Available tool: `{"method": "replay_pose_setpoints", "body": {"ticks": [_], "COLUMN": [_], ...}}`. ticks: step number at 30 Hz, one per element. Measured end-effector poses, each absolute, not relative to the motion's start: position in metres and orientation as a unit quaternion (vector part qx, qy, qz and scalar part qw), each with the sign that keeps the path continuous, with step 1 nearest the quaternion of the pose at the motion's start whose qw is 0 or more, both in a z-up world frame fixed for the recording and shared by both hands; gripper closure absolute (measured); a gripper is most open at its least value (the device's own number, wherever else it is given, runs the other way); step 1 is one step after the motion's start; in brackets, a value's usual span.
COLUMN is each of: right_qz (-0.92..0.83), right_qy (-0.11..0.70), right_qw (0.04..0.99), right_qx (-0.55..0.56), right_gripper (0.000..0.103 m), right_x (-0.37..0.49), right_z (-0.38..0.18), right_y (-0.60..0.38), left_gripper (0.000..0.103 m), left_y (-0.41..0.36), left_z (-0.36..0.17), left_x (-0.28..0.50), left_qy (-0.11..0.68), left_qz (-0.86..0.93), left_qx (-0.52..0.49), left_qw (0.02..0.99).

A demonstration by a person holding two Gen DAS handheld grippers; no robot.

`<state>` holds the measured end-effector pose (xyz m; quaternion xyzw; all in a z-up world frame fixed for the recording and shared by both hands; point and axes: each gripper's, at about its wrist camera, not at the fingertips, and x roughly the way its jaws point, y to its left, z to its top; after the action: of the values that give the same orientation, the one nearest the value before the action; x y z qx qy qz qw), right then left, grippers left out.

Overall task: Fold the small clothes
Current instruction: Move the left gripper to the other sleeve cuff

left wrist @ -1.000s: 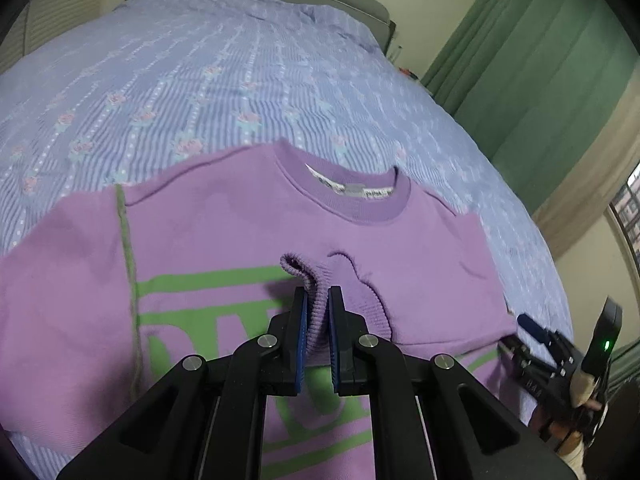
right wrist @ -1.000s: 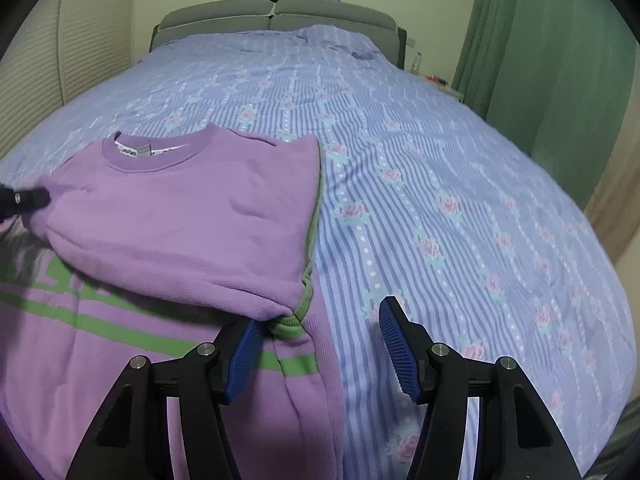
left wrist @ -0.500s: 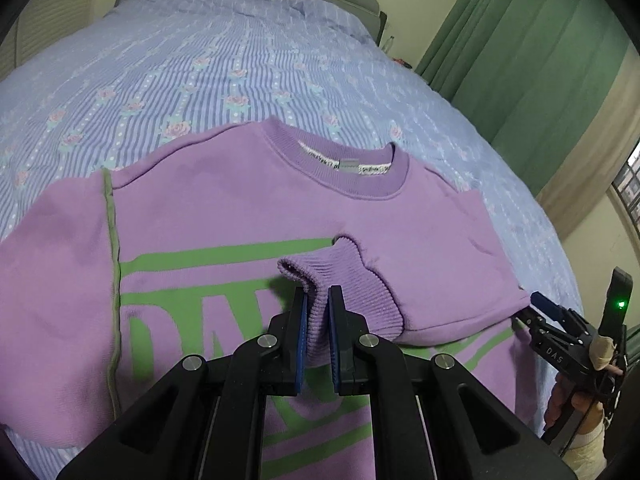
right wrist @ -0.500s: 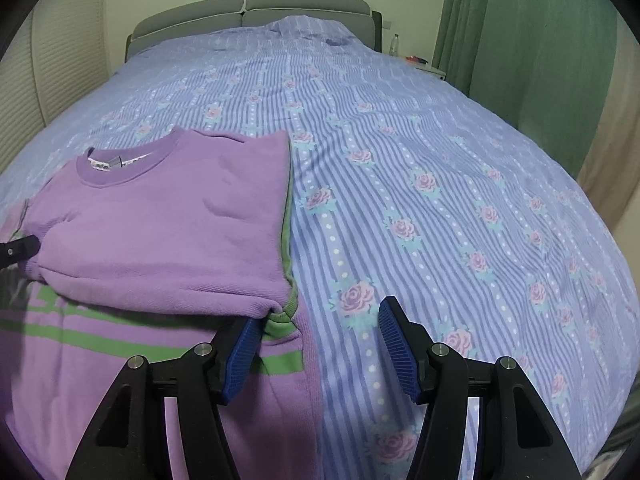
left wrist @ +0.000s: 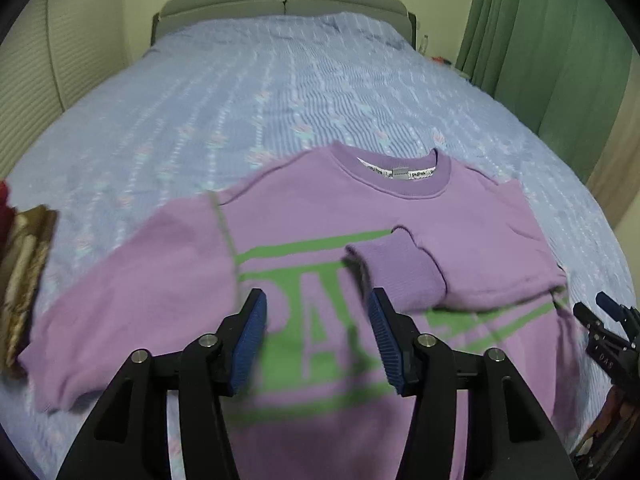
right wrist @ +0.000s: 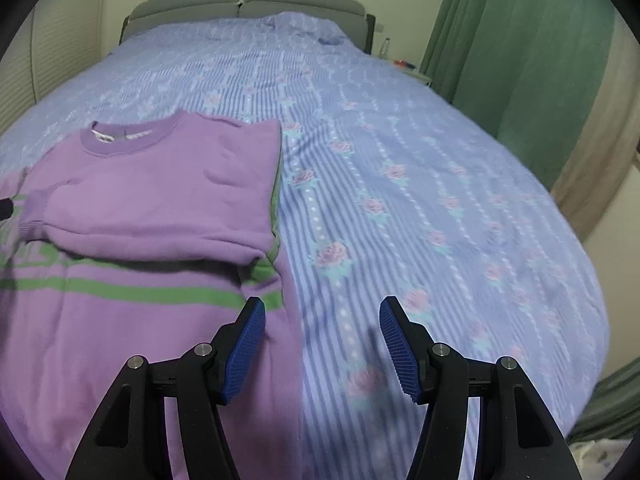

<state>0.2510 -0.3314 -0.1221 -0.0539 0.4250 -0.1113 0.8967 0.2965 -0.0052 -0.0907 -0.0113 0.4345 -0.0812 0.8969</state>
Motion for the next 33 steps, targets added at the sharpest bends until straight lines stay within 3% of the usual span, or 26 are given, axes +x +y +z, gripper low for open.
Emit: {"method": "replay_pose_setpoints", "body": {"ticks": [9, 14, 17, 24, 26, 33], "right_qz": [-0.032, 0.036, 0.061, 0.113, 0.126, 0.160], "right_qy": [0.359, 0.329, 0.319, 0.323, 0.323, 0.344], "right_qw": [0.931, 0.941, 0.942, 0.936, 0.934, 0.920], "right_qx": [-0.058, -0.070, -0.080, -0.080, -0.085, -0.095], "right_gripper": [0.042, 0.042, 0.042, 0.042, 0.042, 0.042], "right_x": [0.210, 0.200, 0.197, 0.197, 0.194, 0.205], "right_z": [-0.066, -0.046, -0.042, -0.048, -0.052, -0.075], "right_y": [-0.273, -0.216, -0.185, -0.122, -0.103, -0.050], "left_gripper": [0.041, 0.021, 0.018, 0.022, 0.032, 0.046], "left_y": [0.058, 0.108, 0.138, 0.190, 0.200, 0.227], "left_z": [-0.043, -0.032, -0.033, -0.066, -0.077, -0.110], "left_x": [0.204, 0.159, 0.141, 0.128, 0.129, 0.150], "left_qy": [0.383, 0.359, 0.346, 0.365, 0.374, 0.400], "left_qz": [-0.062, -0.025, 0.002, 0.019, 0.031, 0.022], "left_qx": [-0.024, -0.040, -0.063, -0.123, -0.135, -0.246], "left_qw": [0.921, 0.932, 0.936, 0.923, 0.917, 0.882]}}
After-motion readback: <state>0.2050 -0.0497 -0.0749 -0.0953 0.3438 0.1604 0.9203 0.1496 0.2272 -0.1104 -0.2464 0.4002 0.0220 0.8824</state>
